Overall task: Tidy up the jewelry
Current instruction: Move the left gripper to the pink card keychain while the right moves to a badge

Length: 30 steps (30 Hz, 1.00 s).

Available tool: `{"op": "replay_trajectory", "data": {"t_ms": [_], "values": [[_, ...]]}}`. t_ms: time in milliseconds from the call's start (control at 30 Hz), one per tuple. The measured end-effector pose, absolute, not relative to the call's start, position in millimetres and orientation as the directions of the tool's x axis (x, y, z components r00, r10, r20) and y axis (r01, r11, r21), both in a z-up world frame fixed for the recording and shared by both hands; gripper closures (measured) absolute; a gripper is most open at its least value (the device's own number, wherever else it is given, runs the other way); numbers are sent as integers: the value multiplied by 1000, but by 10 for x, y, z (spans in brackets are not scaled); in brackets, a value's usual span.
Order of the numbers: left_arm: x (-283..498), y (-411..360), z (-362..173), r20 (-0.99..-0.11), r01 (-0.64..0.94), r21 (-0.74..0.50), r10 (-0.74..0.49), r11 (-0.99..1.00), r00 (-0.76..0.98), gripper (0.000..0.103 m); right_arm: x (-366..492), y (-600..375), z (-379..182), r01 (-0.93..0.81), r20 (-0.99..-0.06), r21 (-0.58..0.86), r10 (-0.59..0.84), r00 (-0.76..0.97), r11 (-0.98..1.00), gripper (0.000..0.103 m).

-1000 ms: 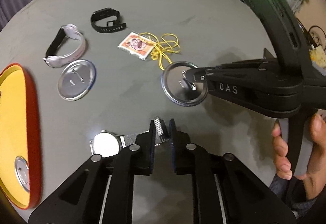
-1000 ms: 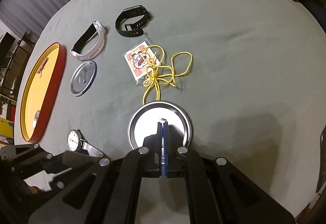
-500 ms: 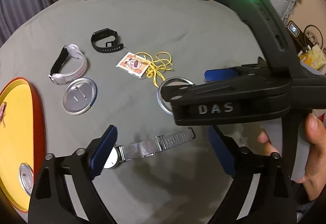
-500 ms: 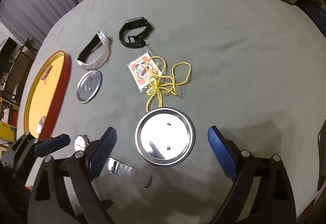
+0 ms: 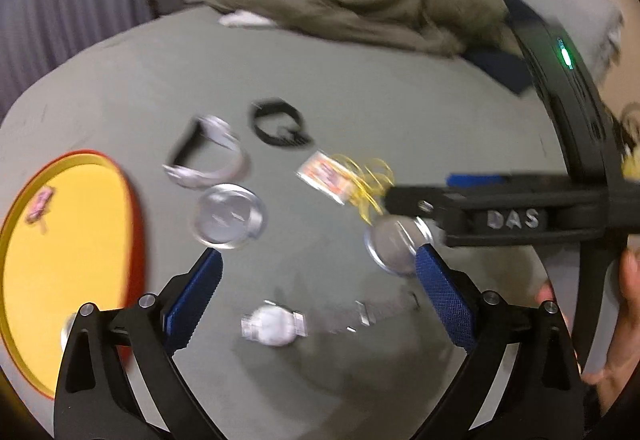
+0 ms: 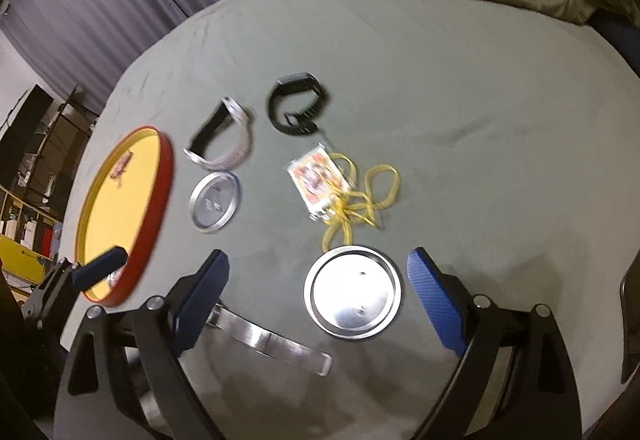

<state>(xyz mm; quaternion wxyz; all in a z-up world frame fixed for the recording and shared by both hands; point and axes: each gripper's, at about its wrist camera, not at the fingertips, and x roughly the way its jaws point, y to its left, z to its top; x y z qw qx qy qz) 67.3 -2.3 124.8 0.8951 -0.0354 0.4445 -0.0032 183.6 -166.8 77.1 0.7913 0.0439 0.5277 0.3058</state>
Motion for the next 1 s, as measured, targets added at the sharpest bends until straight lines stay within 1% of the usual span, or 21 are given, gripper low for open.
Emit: {"op": "replay_trajectory", "data": {"t_ms": [133, 200, 300, 433, 533, 667, 800, 933, 1000], "values": [[653, 571, 1554, -762, -171, -101, 35, 980, 647, 7, 1831, -1440, 1003, -483, -785, 404, 566, 254, 777, 16], [662, 972, 1690, -757, -267, -95, 104, 959, 645, 7, 1808, -1275, 1120, -513, -778, 397, 575, 252, 761, 16], [704, 1519, 1801, -766, -372, -89, 175, 924, 619, 7, 1740, -998, 1284, -558, -772, 386, 588, 240, 734, 16], [740, 2131, 1846, -787, -459, -73, 231, 886, 571, 7, 1604, -598, 1463, -627, -768, 373, 607, 206, 684, 16], [825, 2621, 1770, -825, -502, -102, 210, 859, 525, 7, 1471, -222, 1537, -684, -777, 357, 609, 160, 636, 16], [985, 3121, 1591, -868, -524, -165, 129, 835, 480, 7, 1265, 274, 1568, -744, -805, 337, 587, 90, 577, 16], [1190, 3540, 1332, -923, -539, -100, 125, 836, 364, 7, 1125, 685, 1495, -769, -824, 355, 567, 13, 532, 16], [1299, 3855, 1004, -961, -584, -87, 86, 807, 262, 7, 979, 1070, 1329, -790, -859, 337, 510, -35, 513, 16], [1365, 3895, 904, -967, -590, -82, 78, 803, 242, 7, 916, 1228, 1220, -796, -870, 339, 489, -62, 502, 16]]}}
